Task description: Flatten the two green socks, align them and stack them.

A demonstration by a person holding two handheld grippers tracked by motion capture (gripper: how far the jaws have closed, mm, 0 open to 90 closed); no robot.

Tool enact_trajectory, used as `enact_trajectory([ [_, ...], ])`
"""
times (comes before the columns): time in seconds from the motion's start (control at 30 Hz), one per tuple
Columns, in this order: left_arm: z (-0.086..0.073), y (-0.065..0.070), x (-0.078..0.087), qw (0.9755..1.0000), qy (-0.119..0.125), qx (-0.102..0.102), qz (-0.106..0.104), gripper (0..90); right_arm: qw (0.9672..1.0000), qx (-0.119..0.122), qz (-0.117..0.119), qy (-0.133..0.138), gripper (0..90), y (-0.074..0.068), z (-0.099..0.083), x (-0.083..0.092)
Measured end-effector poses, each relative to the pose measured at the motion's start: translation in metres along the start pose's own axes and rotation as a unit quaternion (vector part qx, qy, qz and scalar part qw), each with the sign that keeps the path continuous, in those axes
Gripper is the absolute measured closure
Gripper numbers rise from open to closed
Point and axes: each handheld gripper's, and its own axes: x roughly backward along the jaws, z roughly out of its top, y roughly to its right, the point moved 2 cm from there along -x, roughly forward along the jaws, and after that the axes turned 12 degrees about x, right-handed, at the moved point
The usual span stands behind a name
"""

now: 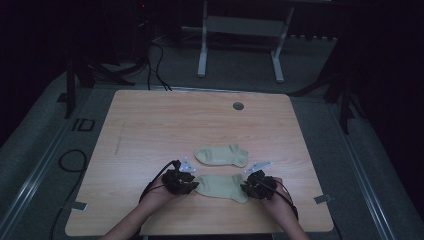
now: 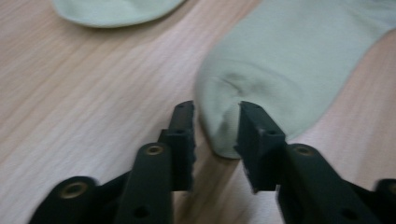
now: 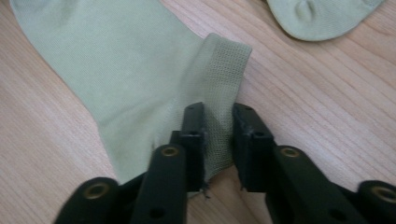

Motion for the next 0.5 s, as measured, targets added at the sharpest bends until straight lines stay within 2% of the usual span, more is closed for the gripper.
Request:
enact_trajectory([
  [0.07, 0.0, 0.002, 0.0, 1.0, -0.001, -0.003, -0.007, 75.5, 1.0, 0.003, 0.0, 0.003, 82.1, -0.002, 0.0, 0.0],
  [0.13, 0.0, 0.004, -0.001, 0.9999, -0.002, 0.001, -0.013, 83.2, 1.0, 0.003, -0.005, 0.004, 83.7, -0.004, 0.0, 0.0],
  [0.17, 0.0, 0.005, -0.001, 1.0, 0.0, -0.002, -0.009, 85.1, 1.0, 0.004, -0.008, 0.002, 84.1, -0.005, 0.001, 0.0],
  [0.27, 0.0, 0.006, 0.001, 1.0, 0.003, 0.001, -0.003, 87.0, 1.0, 0.002, -0.006, -0.003, 84.5, -0.005, 0.002, 0.001],
  [0.4, 0.002, 0.005, 0.01, 0.9997, 0.013, 0.012, -0.016, 87.4, 0.9999, -0.006, -0.005, 0.007, 84.5, -0.002, 0.002, 0.009],
  [0.5, 0.007, 0.004, 0.02, 0.9995, 0.022, 0.012, -0.018, 87.5, 0.9998, -0.011, -0.005, 0.018, 84.5, 0.002, 0.004, 0.019],
])
